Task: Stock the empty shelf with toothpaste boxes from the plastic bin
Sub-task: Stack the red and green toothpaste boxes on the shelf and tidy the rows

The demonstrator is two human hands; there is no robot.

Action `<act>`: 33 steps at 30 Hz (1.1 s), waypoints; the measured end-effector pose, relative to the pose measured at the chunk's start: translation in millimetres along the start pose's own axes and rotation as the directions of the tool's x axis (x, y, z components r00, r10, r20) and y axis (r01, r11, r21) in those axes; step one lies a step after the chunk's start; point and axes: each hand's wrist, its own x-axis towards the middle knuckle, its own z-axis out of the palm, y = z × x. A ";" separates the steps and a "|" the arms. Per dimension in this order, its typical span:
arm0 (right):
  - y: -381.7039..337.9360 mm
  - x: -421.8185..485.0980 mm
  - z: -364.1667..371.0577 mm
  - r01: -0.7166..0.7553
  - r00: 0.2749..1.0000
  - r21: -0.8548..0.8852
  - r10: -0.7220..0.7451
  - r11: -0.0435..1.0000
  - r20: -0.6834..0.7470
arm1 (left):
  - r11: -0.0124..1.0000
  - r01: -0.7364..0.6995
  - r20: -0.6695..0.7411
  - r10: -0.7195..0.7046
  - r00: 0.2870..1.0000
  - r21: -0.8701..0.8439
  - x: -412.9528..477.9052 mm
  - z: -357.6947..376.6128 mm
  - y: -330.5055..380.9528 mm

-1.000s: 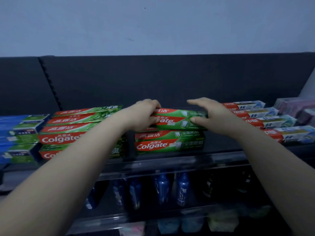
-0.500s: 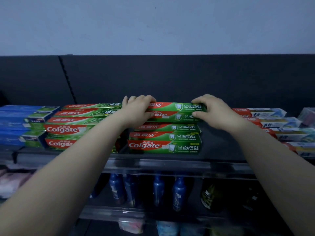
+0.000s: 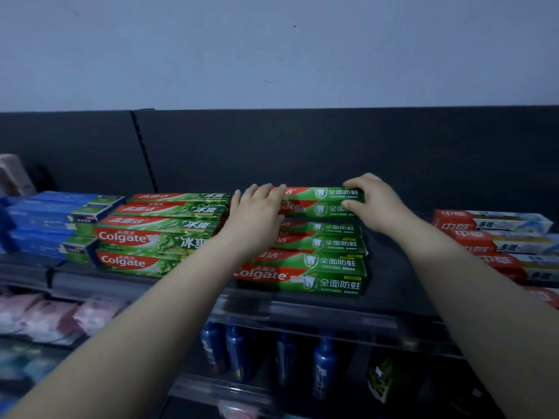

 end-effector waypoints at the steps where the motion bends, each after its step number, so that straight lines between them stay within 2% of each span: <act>1: 2.3 3.7 4.3 -0.011 1.000 -0.017 0.011 1.000 0.009 | 1.000 -0.004 0.008 0.004 1.000 -0.005 -2.7 4.5 0.6; 4: 9.2 9.0 17.9 -0.046 0.993 -0.053 0.051 0.998 0.106 | 0.999 -0.036 0.033 0.037 0.999 -0.033 -14.4 14.8 1.6; 7: 14.7 6.5 26.8 -0.093 0.975 0.027 0.086 0.995 0.205 | 0.994 -0.071 0.051 0.075 0.996 -0.077 -26.0 17.3 3.4; 13: 19.4 -4.0 29.1 -0.177 0.970 0.176 0.141 0.968 0.198 | 0.988 -0.067 0.033 0.072 0.997 -0.136 -35.6 24.3 3.0; 15: 16.8 -12.2 23.9 -0.146 0.980 0.165 0.120 0.975 0.162 | 0.989 -0.064 0.009 0.066 0.998 -0.136 -37.9 27.7 1.0; 18: 7.0 -35.4 14.3 -0.077 0.997 0.164 0.076 0.984 0.014 | 0.983 -0.036 -0.067 0.024 0.997 -0.182 -44.9 33.3 -1.6; 21: 0.3 -62.8 13.1 -0.101 0.991 0.229 0.118 0.968 -0.060 | 0.961 0.022 -0.127 -0.059 0.990 -0.275 -53.0 37.5 -1.5; 25: 2.6 -90.8 29.0 -0.256 0.966 0.386 0.242 0.886 0.086 | 0.946 0.116 -0.188 -0.179 0.966 -0.304 -55.5 41.1 -1.6; 27: 5.3 -99.5 38.4 -0.295 0.955 0.434 0.253 0.851 0.153 | 0.932 0.173 -0.167 -0.235 0.958 -0.319 -55.9 43.5 -1.8; 30: 9.0 -101.1 42.6 -0.326 0.943 0.428 0.257 0.843 0.212 | 0.897 0.237 -0.114 -0.298 0.948 -0.373 -56.6 41.5 -0.2; 33: 9.5 -97.9 37.1 -0.345 0.930 0.379 0.260 0.858 0.259 | 0.825 0.255 -0.036 -0.315 0.948 -0.504 -53.3 32.8 3.3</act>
